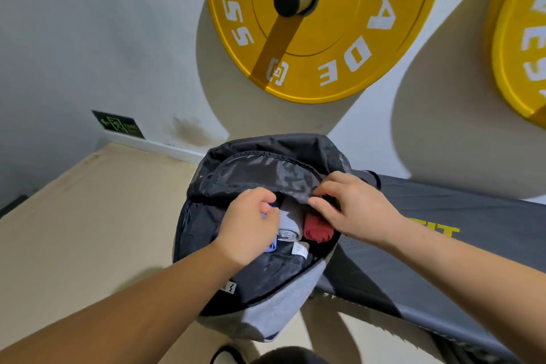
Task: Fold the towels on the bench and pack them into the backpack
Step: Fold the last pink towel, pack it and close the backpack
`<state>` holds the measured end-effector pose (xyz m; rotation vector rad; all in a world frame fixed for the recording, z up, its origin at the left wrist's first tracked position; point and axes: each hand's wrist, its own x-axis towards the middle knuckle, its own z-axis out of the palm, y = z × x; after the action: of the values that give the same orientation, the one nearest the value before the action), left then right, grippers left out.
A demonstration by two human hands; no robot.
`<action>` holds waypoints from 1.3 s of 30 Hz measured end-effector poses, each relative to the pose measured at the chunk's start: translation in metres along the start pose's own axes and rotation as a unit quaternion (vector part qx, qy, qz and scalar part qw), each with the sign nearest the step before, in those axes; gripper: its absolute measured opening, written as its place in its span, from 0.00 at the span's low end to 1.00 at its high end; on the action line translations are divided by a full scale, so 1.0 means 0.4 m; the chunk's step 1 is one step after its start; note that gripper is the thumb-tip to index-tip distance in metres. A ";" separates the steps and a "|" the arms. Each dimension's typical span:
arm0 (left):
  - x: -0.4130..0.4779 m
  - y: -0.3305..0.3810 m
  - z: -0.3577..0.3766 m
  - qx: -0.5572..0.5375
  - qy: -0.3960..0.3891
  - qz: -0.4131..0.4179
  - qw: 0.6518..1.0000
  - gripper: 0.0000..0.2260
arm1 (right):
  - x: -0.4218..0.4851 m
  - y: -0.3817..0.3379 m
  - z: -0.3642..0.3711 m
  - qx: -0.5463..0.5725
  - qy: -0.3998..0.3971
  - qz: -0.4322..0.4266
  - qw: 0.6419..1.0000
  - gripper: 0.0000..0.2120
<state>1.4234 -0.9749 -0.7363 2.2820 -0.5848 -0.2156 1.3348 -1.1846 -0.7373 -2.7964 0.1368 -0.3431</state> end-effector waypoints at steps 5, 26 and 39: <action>-0.041 0.258 0.117 -0.096 -0.080 0.017 0.992 0.03 | -0.115 0.081 -0.100 -0.029 -0.030 0.072 0.997 0.27; -0.258 0.616 0.576 -0.086 -0.363 0.066 0.926 0.05 | -0.879 0.689 -0.296 0.072 0.061 0.620 0.779 0.15; -0.224 0.503 0.481 0.014 -0.354 0.093 0.930 0.03 | -0.826 0.719 -0.254 -0.141 0.020 0.457 0.878 0.19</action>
<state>1.2127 -1.1777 -0.7291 2.1180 -1.1650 -0.9621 0.9742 -1.4434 -0.8096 -2.6019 1.5456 -0.1380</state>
